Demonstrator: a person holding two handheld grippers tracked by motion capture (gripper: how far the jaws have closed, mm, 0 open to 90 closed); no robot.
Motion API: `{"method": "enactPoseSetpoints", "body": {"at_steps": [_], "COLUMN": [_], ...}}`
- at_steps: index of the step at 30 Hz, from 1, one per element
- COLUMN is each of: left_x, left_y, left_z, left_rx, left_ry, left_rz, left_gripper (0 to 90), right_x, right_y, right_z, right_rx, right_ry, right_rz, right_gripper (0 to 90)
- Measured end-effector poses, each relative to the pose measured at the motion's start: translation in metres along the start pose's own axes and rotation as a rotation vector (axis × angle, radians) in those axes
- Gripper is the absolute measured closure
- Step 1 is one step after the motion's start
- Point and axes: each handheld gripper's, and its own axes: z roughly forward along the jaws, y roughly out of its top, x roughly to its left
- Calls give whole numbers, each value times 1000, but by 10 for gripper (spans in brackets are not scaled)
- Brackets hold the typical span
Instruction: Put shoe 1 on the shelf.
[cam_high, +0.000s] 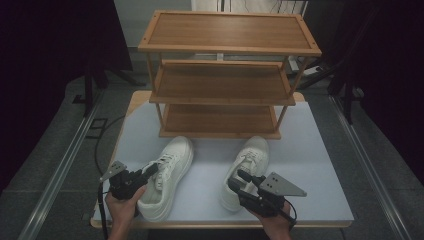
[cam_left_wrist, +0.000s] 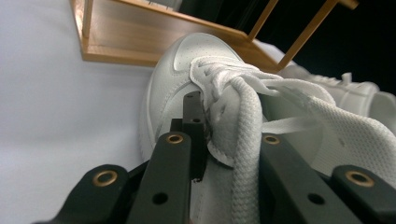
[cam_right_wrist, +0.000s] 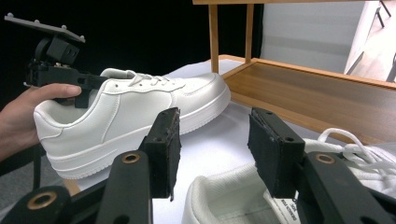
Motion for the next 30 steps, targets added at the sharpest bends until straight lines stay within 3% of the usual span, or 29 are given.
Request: {"method": "enactPoseSetpoints", "body": {"at_steps": [8, 19, 30], "left_x": [-5, -19, -37], "left_y": [7, 25, 47], "left_z": [-6, -2, 1], "left_rx": [-45, -75, -98], "left_ry": [-49, -107, -128], "left_rz": [-33, -53, -27], "left_gripper": [816, 816, 817], "right_x": [-3, -10, -13], "right_y": [6, 12, 11], "right_z": [-4, -12, -12], "right_rx": [-16, -40, -33], "right_ry": [26, 6, 1], "right_rz": [27, 41, 56], "right_gripper": [524, 523, 515]}}
